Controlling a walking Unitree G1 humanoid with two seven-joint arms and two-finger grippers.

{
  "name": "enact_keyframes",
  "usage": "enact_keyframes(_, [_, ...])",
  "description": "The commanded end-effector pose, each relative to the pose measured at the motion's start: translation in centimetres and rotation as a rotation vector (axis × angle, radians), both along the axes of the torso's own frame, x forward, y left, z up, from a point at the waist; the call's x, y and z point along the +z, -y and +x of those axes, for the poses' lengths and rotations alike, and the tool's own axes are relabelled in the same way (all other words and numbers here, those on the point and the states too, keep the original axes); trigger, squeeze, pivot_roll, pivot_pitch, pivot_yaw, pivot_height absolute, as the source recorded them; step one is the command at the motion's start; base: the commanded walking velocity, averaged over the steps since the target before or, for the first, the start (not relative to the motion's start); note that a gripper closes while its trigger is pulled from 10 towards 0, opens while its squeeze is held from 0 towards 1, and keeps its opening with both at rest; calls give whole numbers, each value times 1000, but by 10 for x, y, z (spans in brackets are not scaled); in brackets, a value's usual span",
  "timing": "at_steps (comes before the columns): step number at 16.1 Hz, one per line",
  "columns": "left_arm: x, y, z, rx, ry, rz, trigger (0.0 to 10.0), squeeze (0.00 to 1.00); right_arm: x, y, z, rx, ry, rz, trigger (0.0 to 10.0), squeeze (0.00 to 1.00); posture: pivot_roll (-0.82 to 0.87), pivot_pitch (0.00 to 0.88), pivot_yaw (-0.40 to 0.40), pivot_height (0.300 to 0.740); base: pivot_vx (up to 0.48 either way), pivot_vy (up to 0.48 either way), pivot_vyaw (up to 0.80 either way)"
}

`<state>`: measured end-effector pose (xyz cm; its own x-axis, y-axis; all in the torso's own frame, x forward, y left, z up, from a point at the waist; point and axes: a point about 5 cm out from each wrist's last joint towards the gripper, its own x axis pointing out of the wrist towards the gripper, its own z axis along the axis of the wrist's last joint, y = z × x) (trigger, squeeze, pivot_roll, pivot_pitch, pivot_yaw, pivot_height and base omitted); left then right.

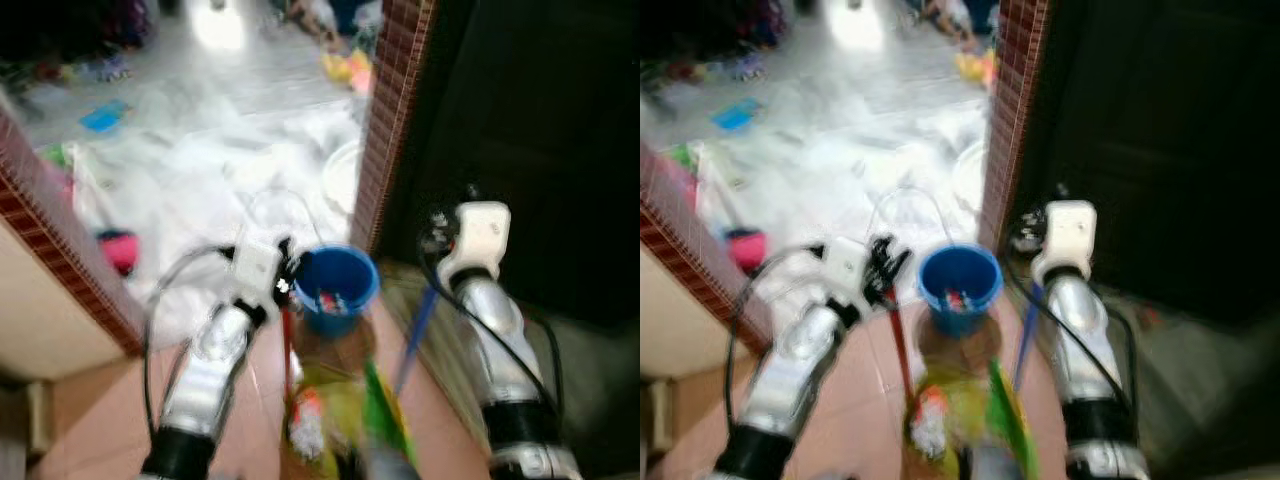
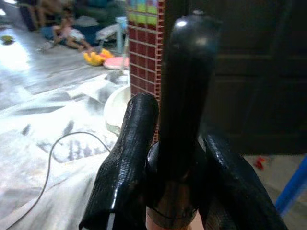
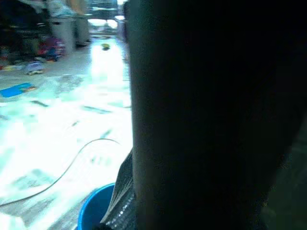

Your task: Sweep floor

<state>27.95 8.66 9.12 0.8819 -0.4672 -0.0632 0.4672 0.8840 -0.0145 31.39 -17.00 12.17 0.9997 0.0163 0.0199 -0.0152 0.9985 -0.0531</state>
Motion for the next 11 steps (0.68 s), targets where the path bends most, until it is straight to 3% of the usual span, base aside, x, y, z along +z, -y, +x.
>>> enact_keyframes(1, [8, -4, 3, 28, 33, -21, 10000, 0, 0, -7, 2, 24, -12, 16, 10000, 0, -27, 0, 8, 740, 0, 0, 0])
enact_keyframes(6, [7, -17, 9, 142, 0, -21, 10000, 0, 0, -7, 2, 26, -22, 17, 10000, 0, -26, 0, 5, 740, 0, 0, 0])
enact_keyframes(8, [4, -22, 11, 184, -47, -75, 10000, 0, -1, -6, 3, 24, -31, 29, 10000, 0, -25, 0, 5, 740, 0, 0, 0])
enact_keyframes(11, [-9, -25, 12, 229, -129, -138, 10000, 0, -5, -15, 6, 29, -85, 185, 10000, 0, -22, 0, 2, 740, 0, 0, 0])
